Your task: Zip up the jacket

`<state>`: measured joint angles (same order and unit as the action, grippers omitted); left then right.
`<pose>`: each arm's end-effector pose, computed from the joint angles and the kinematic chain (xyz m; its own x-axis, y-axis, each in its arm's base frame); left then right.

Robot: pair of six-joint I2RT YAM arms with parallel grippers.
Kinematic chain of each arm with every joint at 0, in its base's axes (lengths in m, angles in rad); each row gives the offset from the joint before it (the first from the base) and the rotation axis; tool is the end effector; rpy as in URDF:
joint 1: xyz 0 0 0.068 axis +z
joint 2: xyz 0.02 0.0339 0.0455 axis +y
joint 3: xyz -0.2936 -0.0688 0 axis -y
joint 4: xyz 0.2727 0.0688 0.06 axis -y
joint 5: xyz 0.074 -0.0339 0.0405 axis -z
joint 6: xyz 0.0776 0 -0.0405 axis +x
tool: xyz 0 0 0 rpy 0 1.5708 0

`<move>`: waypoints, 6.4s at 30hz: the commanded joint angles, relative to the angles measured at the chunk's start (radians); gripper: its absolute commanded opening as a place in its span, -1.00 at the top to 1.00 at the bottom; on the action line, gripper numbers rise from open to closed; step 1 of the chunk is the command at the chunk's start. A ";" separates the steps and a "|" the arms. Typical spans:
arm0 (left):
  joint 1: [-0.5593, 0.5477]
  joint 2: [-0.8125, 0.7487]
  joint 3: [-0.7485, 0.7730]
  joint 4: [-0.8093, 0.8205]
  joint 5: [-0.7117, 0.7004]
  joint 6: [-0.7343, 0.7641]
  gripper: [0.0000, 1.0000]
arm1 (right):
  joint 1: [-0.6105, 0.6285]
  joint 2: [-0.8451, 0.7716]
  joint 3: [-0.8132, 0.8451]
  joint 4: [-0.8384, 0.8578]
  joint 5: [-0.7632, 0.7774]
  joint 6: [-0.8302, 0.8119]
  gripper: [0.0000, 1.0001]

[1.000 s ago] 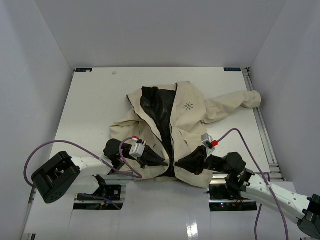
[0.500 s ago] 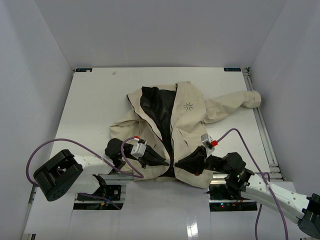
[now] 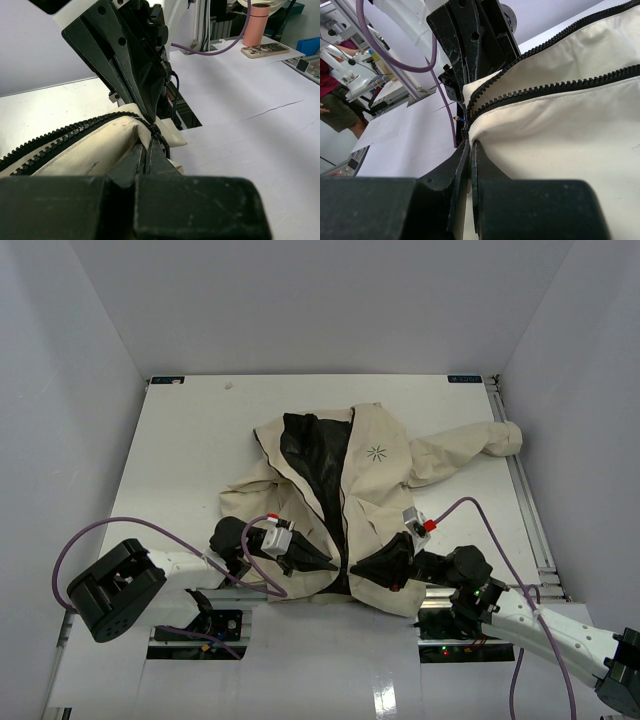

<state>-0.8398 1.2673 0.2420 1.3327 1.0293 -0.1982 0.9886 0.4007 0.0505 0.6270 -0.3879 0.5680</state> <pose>0.1065 -0.2184 0.2262 0.0151 -0.1689 -0.9855 0.9506 -0.3032 0.0665 0.0671 0.1554 0.2307 -0.3969 0.3027 -0.8665 -0.9013 0.0501 0.4303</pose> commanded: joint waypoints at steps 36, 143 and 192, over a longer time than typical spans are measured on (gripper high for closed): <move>0.002 0.071 -0.027 0.293 0.103 -0.020 1.00 | 0.001 0.027 0.068 0.057 0.045 0.071 0.84; 0.001 0.034 0.032 -0.287 0.107 -0.011 1.00 | 0.001 0.014 0.279 -0.266 0.429 -0.129 0.84; 0.001 0.013 -0.007 -0.339 0.126 -0.076 1.00 | 0.001 0.215 0.448 -0.311 0.545 -0.240 0.85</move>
<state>-0.8200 1.2547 0.2756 1.0155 0.9378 -0.2225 1.0161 0.5909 0.3873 0.1509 -0.0017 0.3993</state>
